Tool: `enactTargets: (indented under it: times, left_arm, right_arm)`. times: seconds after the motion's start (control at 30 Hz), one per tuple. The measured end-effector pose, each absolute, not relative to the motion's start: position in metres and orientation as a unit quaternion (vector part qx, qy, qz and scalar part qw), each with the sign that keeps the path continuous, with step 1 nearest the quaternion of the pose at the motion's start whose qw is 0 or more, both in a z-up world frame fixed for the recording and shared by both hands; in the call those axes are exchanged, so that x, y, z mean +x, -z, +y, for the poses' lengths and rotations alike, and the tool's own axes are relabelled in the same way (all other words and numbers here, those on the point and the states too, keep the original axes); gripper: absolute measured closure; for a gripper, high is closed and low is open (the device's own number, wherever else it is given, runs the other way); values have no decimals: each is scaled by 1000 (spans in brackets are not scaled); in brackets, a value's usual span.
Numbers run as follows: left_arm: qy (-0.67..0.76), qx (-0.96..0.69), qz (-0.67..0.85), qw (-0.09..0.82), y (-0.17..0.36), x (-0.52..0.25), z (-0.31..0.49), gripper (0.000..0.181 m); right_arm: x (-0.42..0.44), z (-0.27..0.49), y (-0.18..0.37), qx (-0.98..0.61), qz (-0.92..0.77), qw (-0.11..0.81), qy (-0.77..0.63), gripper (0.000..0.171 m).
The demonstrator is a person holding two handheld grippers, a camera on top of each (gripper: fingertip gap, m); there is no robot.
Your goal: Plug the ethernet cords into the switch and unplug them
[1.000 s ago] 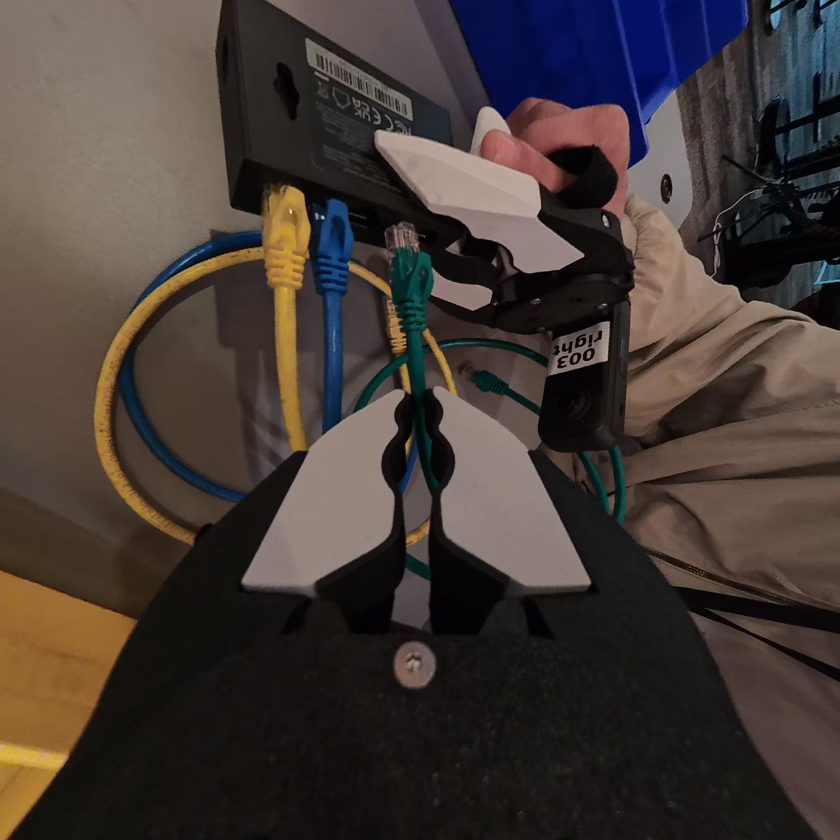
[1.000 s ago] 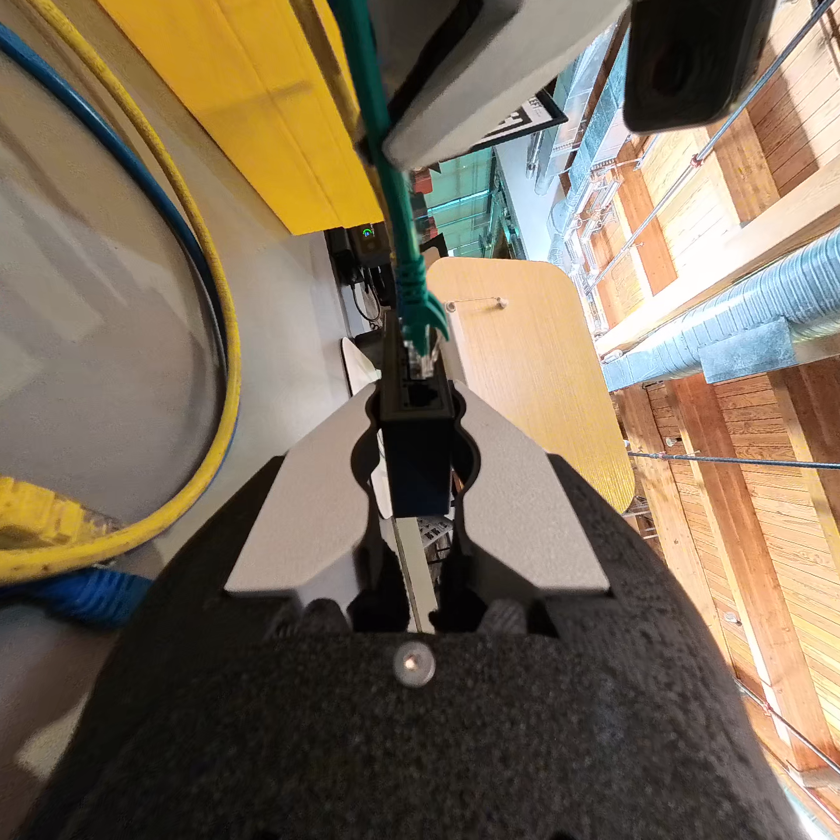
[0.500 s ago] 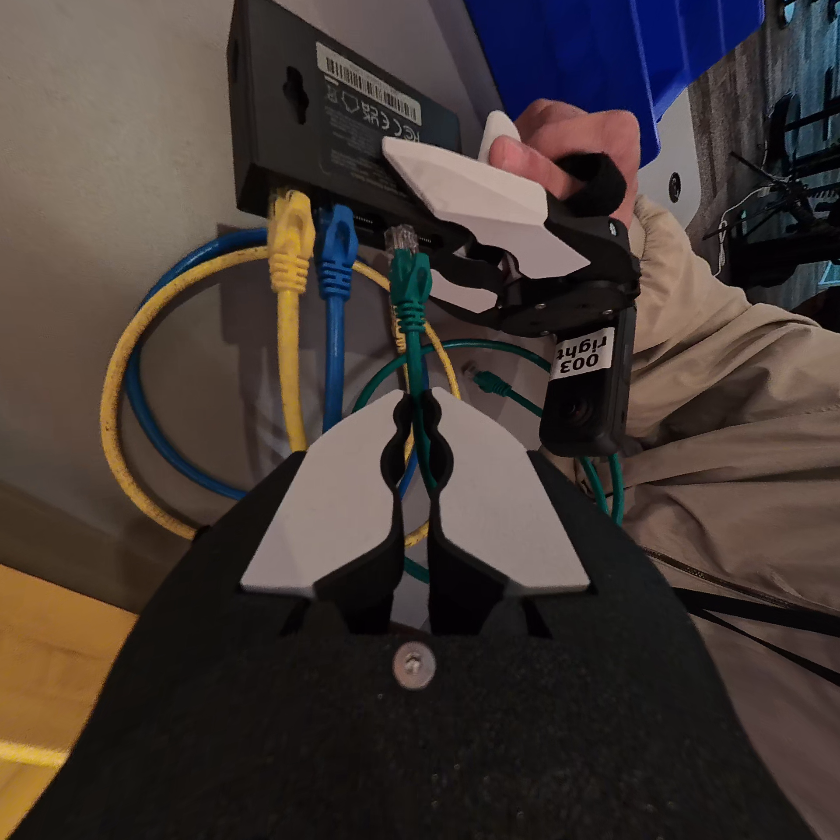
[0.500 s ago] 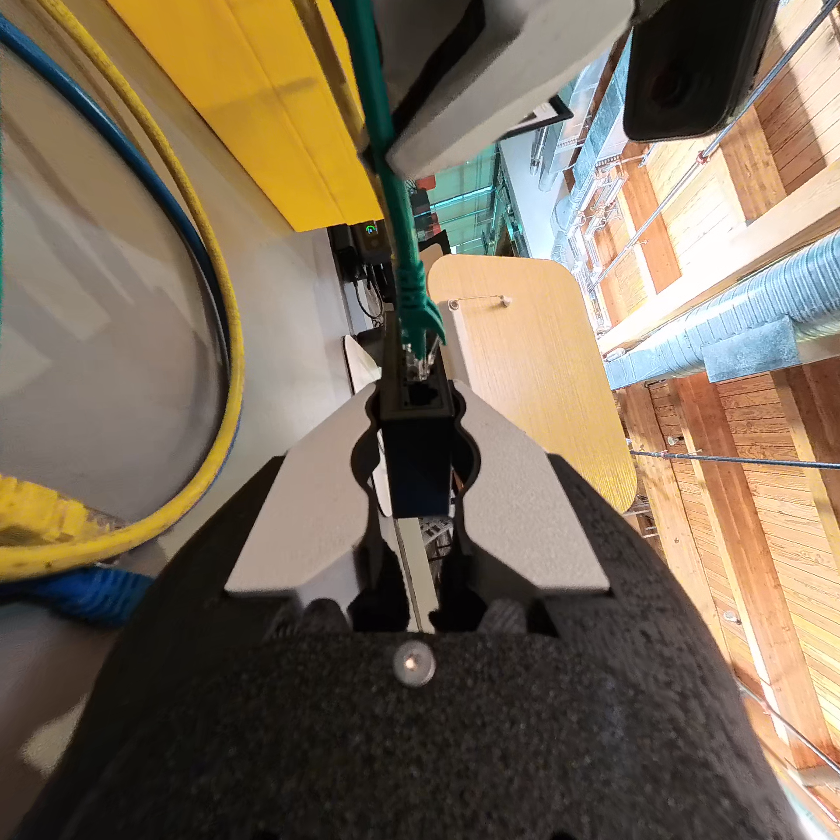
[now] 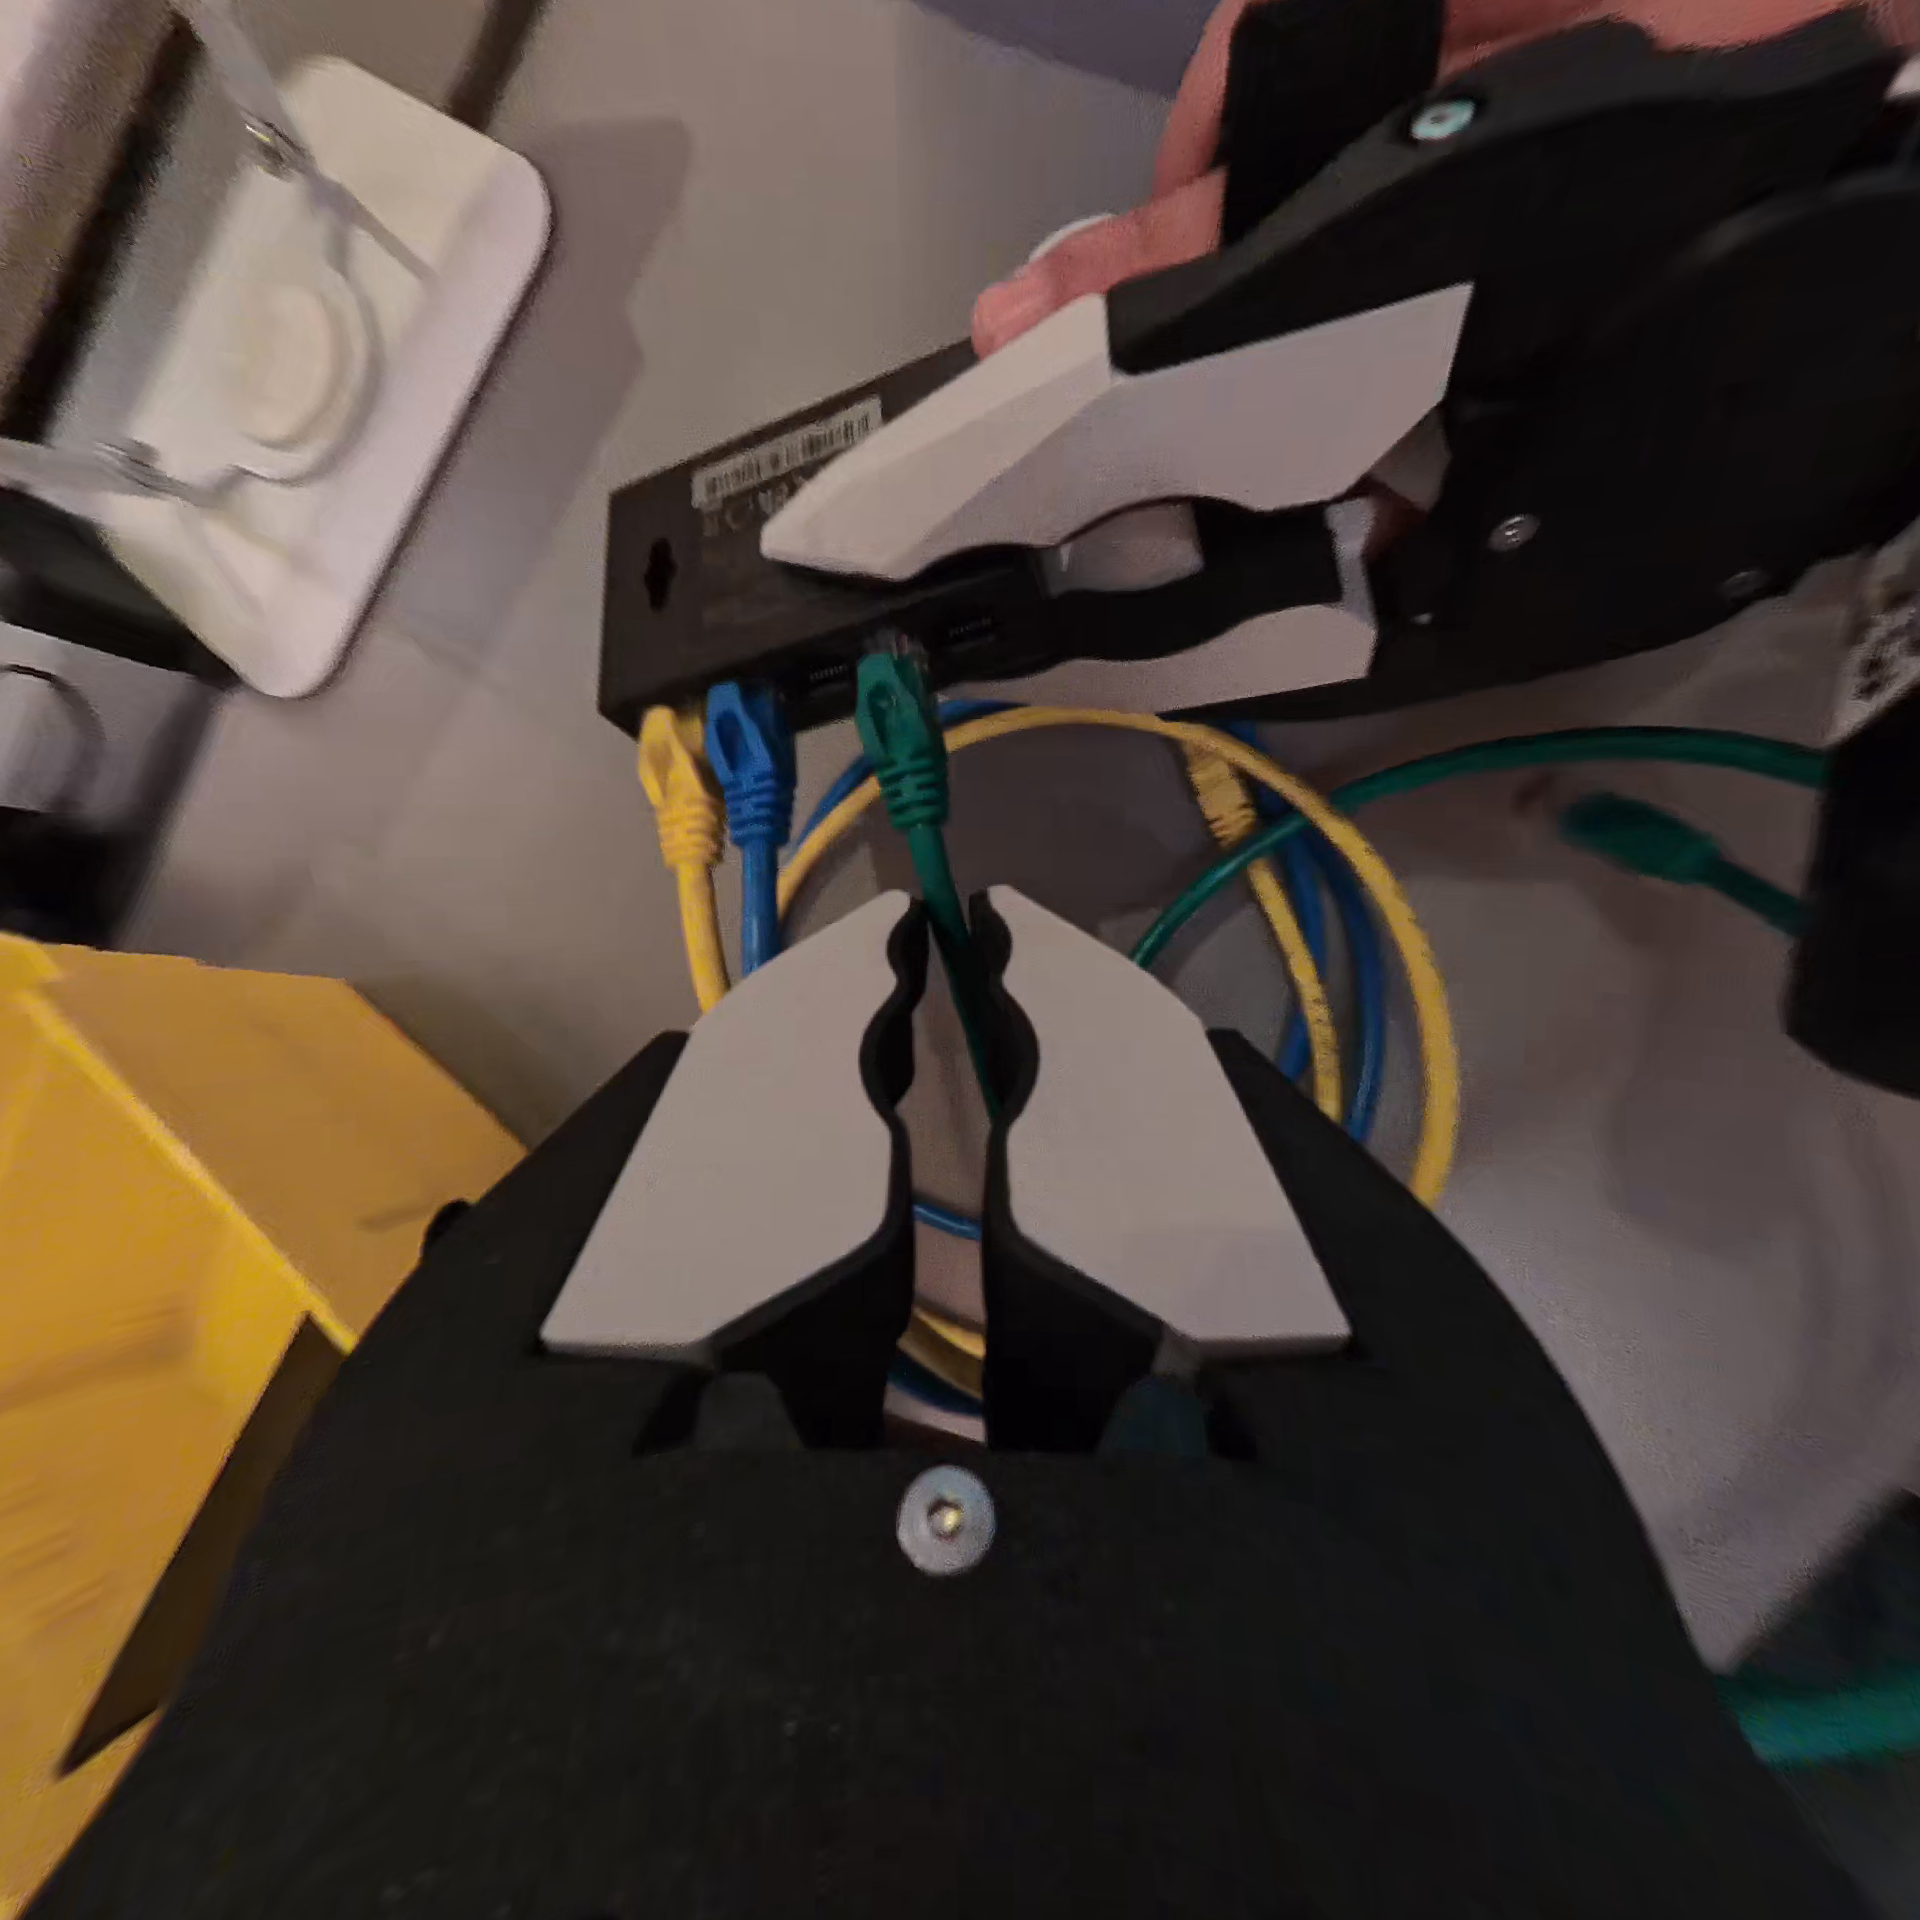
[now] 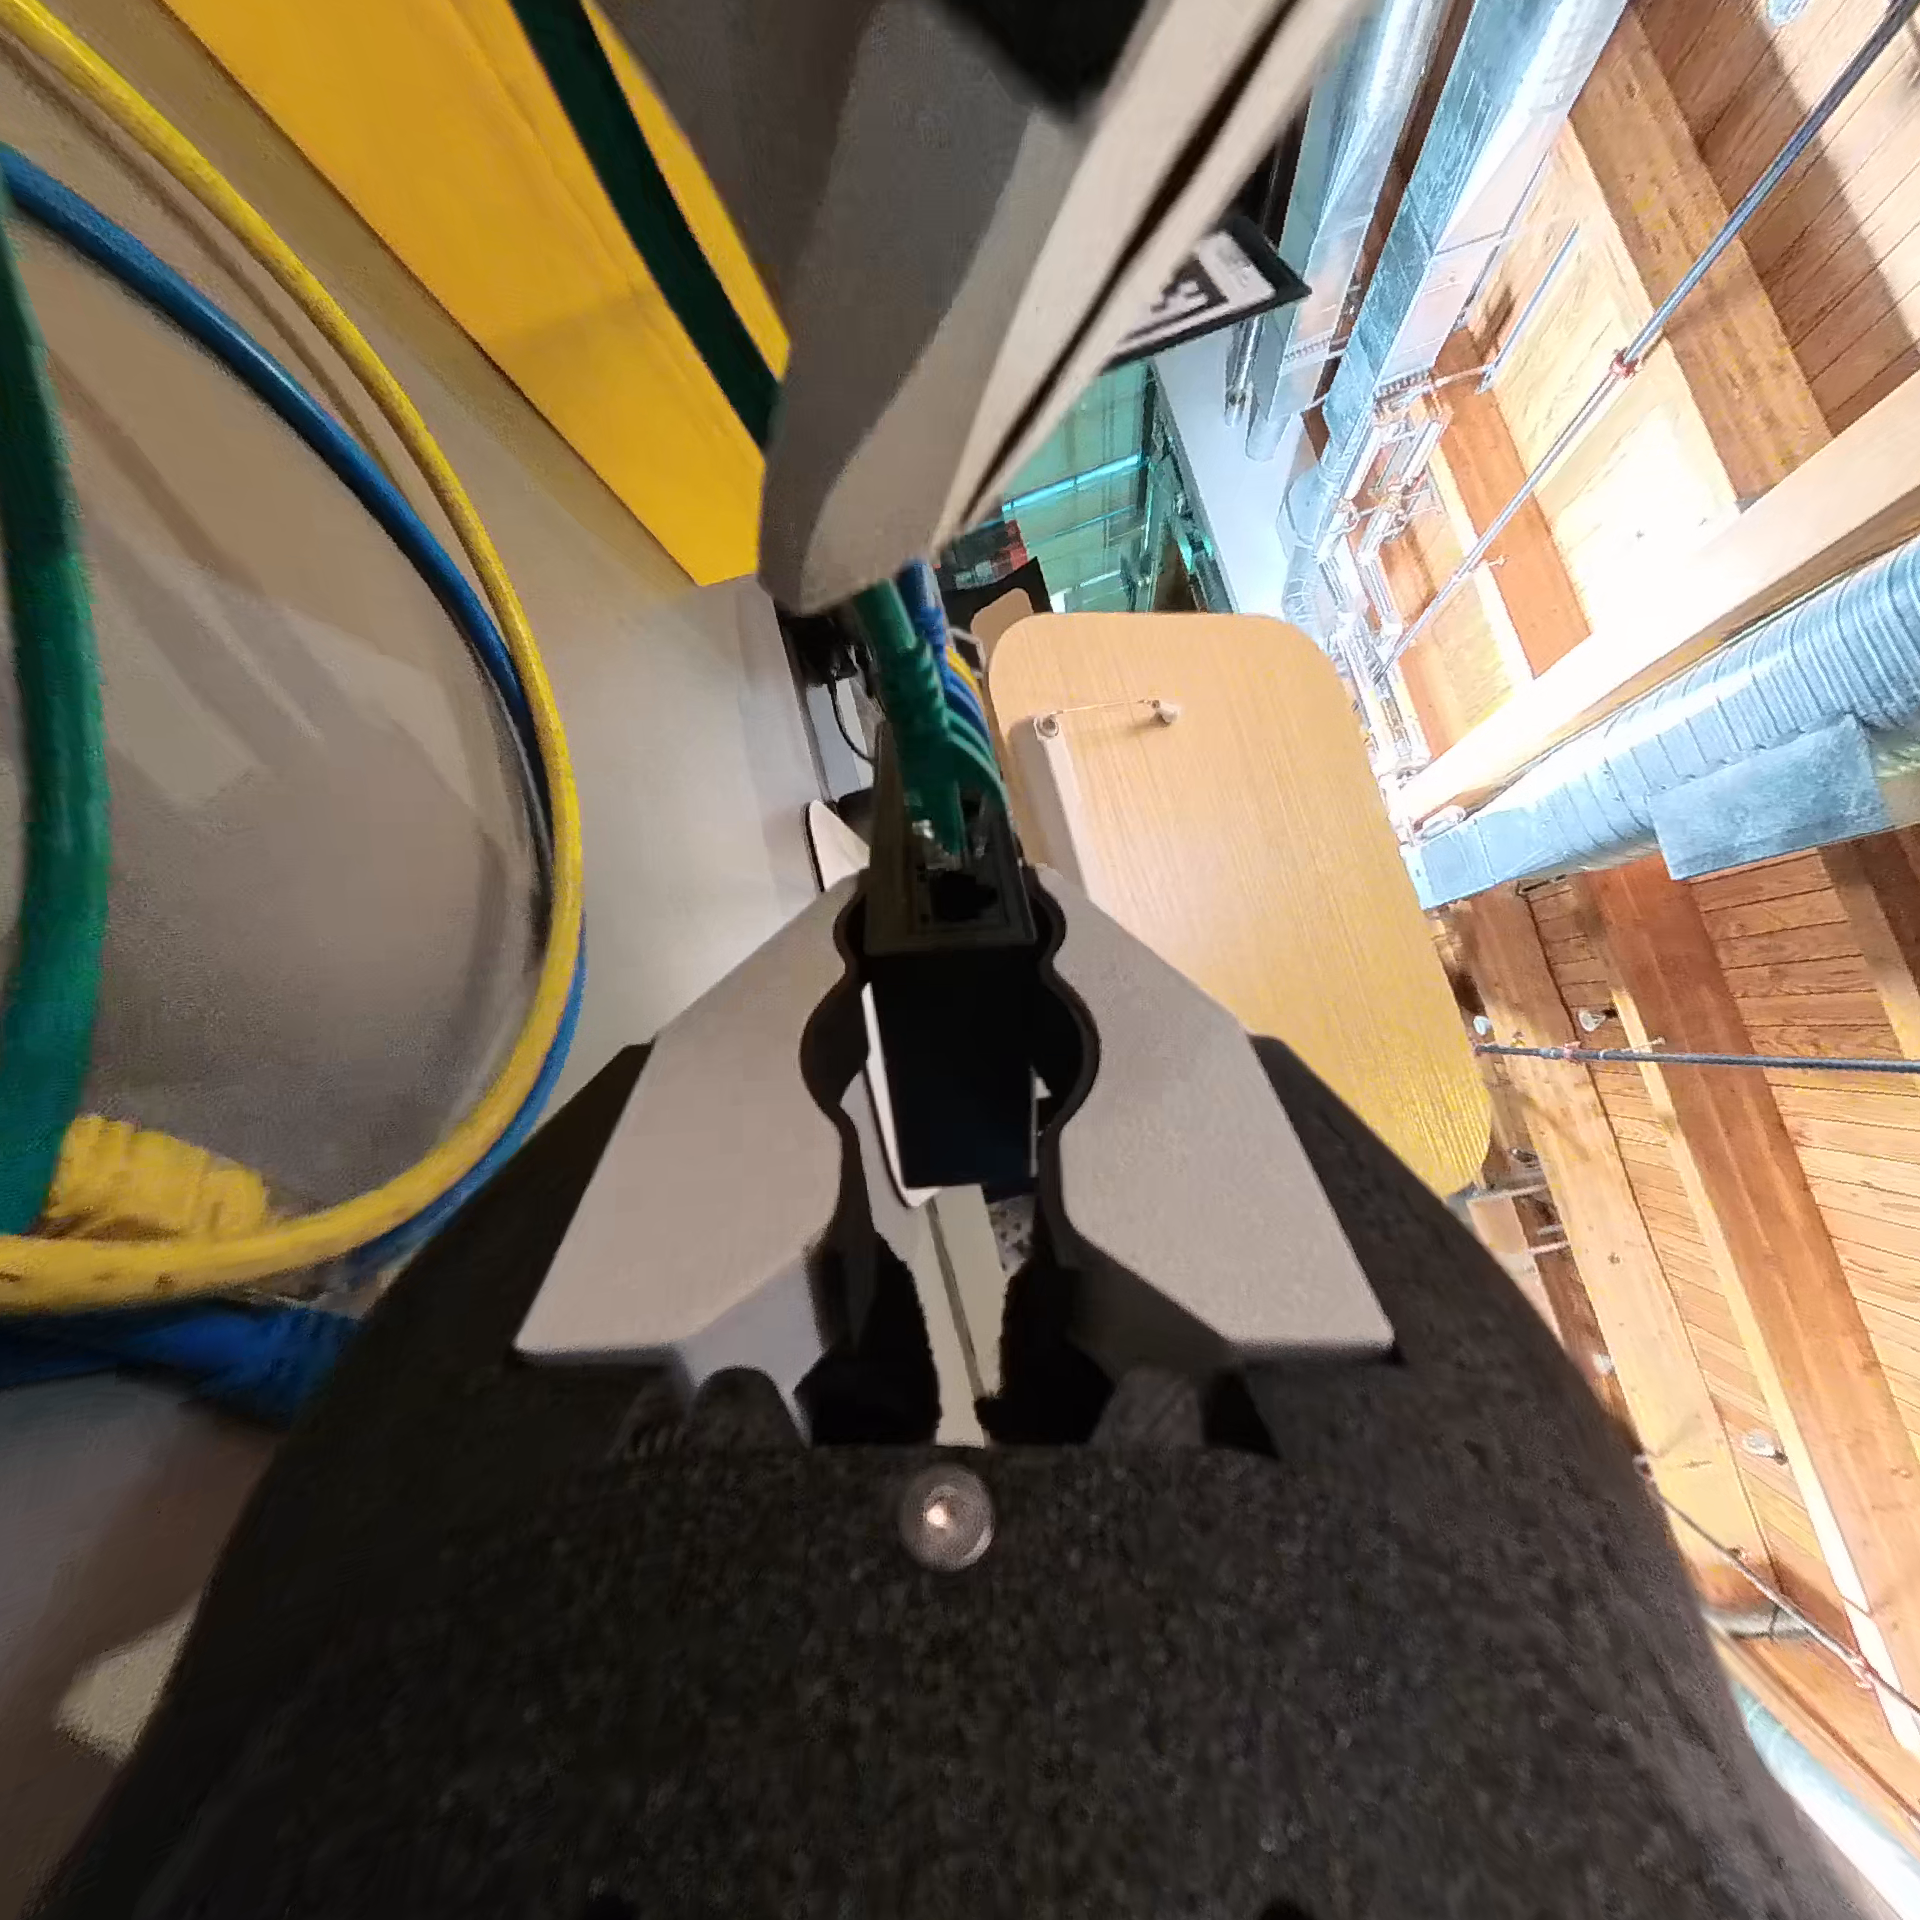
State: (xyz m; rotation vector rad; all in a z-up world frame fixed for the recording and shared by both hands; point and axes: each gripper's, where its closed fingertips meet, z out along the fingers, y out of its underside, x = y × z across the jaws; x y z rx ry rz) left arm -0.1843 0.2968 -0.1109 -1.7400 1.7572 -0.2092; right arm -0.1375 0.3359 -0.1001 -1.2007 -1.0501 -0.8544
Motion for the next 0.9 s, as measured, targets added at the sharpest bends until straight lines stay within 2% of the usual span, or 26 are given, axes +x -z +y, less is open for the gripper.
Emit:
enactTargets:
  times: [0.13, 0.33, 0.9]
  left_arm:
    - [44, -666, 658, 349, 119, -183, 301, 173]
    - [78, -689, 640, 332, 119, -181, 302, 175]
    - [42, -700, 624, 344, 118, -161, 304, 176]
  right_arm:
    - [-147, 333, 105, -508, -477, 612, 375, 146]
    - [-147, 334, 106, -507, -480, 617, 364, 146]
    - [-132, 342, 117, -563, -458, 593, 350, 147]
